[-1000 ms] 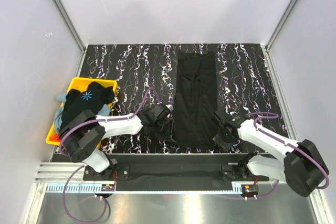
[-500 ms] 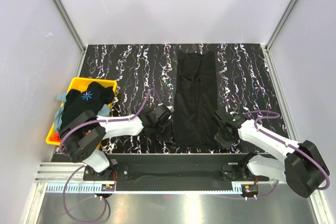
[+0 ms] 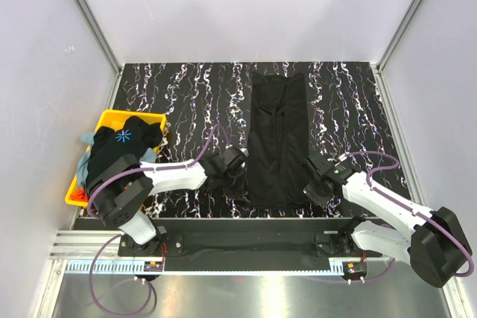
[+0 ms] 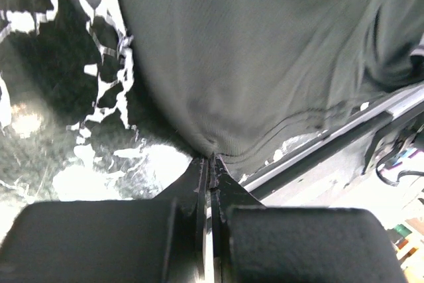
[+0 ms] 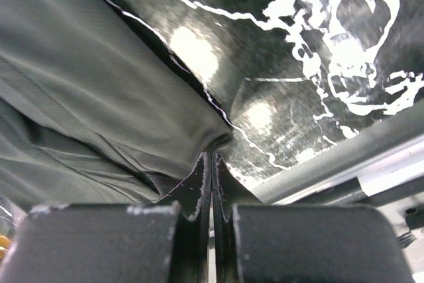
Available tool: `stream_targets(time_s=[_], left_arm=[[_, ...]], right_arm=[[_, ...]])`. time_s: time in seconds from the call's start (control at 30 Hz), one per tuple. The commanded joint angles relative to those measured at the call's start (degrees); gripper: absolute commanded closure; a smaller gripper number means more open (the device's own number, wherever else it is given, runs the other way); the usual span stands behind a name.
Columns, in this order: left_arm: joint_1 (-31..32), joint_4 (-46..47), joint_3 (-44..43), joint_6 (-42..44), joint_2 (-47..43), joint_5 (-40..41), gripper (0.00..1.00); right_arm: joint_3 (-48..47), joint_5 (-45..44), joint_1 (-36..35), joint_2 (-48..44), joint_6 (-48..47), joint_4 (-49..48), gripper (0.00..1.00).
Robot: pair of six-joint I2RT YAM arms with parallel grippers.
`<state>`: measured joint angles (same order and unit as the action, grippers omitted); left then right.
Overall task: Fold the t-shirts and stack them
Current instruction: Fold the tshirt
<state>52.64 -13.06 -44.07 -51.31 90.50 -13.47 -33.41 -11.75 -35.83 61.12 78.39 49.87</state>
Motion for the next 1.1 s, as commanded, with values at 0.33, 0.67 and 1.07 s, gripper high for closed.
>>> stream_targets(time_s=[0.33,0.67,1.07], left_arm=[[-9.6,-3.2,-13.3,2.6,8.2,-4.3,1.00],[-16.5,-7.5,-29.6,8.0,15.1,-6.7,1.00],[-22.3,-10.3,-46.1,13.8,24.5,-5.5,1.00]], right_arm=[[-12.4,-9.0,3.3,7.9,-23.6,-9.5,1.00],[-24.4,-3.5,14.7,18.2,-39.0,-14.4,1.00],[-36.7,0.0,21.9,30.5,-46.6,-18.6,1.00]])
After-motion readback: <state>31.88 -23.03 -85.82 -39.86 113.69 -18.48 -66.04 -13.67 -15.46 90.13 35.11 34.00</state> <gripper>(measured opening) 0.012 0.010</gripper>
